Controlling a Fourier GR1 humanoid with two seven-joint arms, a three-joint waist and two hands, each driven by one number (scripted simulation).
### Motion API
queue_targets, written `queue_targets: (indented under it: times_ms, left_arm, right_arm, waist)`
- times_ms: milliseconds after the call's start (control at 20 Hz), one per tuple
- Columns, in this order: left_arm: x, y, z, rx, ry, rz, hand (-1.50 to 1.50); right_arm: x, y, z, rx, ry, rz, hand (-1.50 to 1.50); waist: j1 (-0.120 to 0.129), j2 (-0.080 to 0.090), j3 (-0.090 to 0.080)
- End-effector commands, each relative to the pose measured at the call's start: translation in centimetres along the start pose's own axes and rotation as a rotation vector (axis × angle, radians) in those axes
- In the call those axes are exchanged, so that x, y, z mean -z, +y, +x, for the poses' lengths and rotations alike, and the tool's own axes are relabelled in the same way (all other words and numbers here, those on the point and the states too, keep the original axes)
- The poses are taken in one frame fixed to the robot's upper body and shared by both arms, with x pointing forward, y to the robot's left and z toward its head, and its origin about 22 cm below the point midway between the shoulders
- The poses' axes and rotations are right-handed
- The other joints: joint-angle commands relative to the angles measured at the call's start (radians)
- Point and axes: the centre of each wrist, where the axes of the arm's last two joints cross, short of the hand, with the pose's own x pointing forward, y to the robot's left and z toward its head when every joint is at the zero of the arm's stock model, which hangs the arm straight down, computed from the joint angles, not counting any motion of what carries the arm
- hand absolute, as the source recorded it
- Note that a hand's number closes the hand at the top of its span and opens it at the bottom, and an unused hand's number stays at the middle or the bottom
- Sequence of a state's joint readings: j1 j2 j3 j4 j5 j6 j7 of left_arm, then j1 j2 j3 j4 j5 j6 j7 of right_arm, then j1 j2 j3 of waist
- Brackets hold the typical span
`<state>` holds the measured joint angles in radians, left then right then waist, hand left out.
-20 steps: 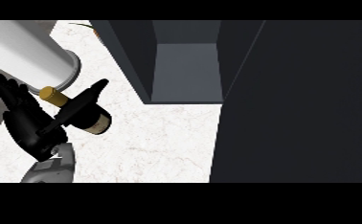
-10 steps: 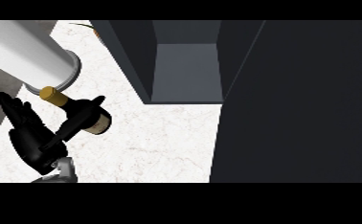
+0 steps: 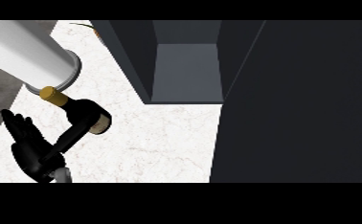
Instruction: Pick up the wine, place it into the cabinet and close the cabinet
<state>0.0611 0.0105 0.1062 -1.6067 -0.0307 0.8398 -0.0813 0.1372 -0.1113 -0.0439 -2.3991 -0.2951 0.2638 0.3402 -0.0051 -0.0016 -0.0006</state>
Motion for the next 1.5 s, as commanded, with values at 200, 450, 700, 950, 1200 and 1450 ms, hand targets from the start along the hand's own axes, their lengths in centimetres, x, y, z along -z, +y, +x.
queue_targets:
  times_ms: [200,450,700,950,1200,1450]
  left_arm:
    - [1.3,2.1,-3.6,0.013,0.033,-0.018,-1.50]
    - [0.6,2.1,-6.2,0.007,0.036,-0.074,-1.50]
    - [1.8,1.9,-7.7,-0.008,0.053,-0.085,-1.50]
    - [2.8,0.5,-9.3,-0.010,0.058,-0.107,-1.50]
    - [4.0,1.1,-10.4,-0.031,0.101,-0.120,-1.50]
    - [3.1,0.7,-12.5,-0.020,0.106,-0.123,-1.50]
  right_arm:
    - [-1.1,0.6,2.5,0.055,-0.042,0.038,-1.50]
    - [-0.4,2.0,2.2,0.074,-0.051,0.036,-1.50]
    - [-1.5,2.1,1.8,0.054,-0.054,0.019,-1.50]
    - [-1.0,1.2,3.3,0.060,-0.065,0.050,-1.50]
    - [-0.6,2.1,2.4,0.061,-0.048,0.043,-1.50]
    - [-0.3,1.2,1.4,0.070,-0.049,0.049,-1.50]
  waist:
    - [0.001,0.000,0.000]
    - [0.003,0.001,0.000]
    - [-0.001,0.001,0.000]
    - [-0.004,0.001,0.000]
    - [0.000,0.001,0.000]
    - [-0.001,0.002,0.000]
